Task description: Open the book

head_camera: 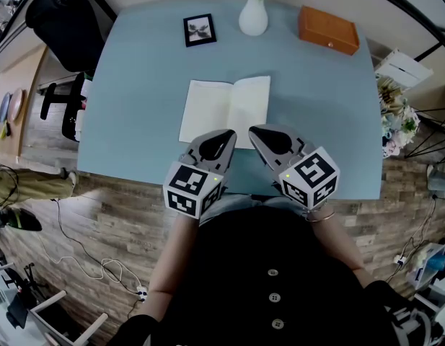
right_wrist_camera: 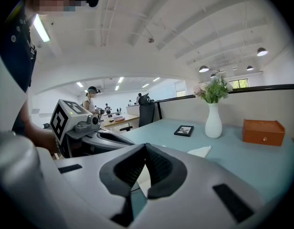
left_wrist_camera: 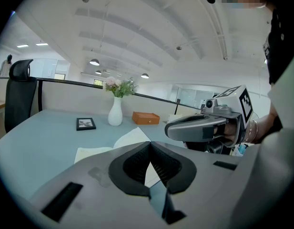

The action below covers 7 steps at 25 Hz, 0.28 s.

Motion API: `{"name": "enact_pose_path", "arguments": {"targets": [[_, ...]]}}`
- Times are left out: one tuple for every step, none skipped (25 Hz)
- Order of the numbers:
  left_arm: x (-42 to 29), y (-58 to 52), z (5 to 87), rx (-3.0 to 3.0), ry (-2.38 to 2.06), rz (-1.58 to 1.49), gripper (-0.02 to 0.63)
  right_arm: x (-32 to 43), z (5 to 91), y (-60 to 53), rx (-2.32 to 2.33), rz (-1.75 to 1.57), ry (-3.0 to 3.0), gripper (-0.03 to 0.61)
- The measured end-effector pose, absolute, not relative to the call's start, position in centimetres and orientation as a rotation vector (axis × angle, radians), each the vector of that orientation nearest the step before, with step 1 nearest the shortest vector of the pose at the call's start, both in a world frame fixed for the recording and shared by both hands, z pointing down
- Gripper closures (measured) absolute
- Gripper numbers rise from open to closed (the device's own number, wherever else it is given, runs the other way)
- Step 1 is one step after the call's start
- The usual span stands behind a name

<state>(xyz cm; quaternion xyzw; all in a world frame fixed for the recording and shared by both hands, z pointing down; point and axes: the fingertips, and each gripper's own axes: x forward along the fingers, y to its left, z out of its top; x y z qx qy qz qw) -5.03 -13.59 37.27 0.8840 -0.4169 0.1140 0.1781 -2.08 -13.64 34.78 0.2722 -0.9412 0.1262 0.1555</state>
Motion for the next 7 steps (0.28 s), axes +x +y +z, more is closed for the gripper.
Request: {"name": "enact_pose_path", "arguments": {"targets": [[-5.05, -13.61, 37.33, 2.499, -1.180, 0.324, 0.603, -2.09, 34.87, -13.67, 0.779, 0.363, -2.694, 0.577], [-5.06, -13.65, 37.40, 2.499, -1.181, 0.326, 0.603, -2.07, 34.97, -13.70, 0.779, 0.364, -2.692, 0.575], [-5.06, -13.70, 37.46, 2.498, -1.182, 0.328, 0.603, -2.03, 35.06, -13.74, 0.780, 0.366, -2.690, 0.576], [-5.04, -13.77, 37.50, 2.498, -1.183, 0.328, 0.603, -1.99, 35.12, -13.78, 0.781, 0.366, -2.689, 0.575], [-5.03, -13.86, 37.53, 2.497, -1.184, 0.328, 0.603, -1.96, 35.15, -13.85, 0.782, 0.366, -2.688, 0.575], [-5.03, -13.96, 37.55, 2.497, -1.185, 0.328, 0.603, -1.95, 35.15, -13.93, 0.783, 0.365, -2.688, 0.575], [-5.03, -14.06, 37.57, 2.496, -1.185, 0.327, 0.603, -1.94, 35.15, -14.01, 0.784, 0.364, -2.688, 0.576]]}}
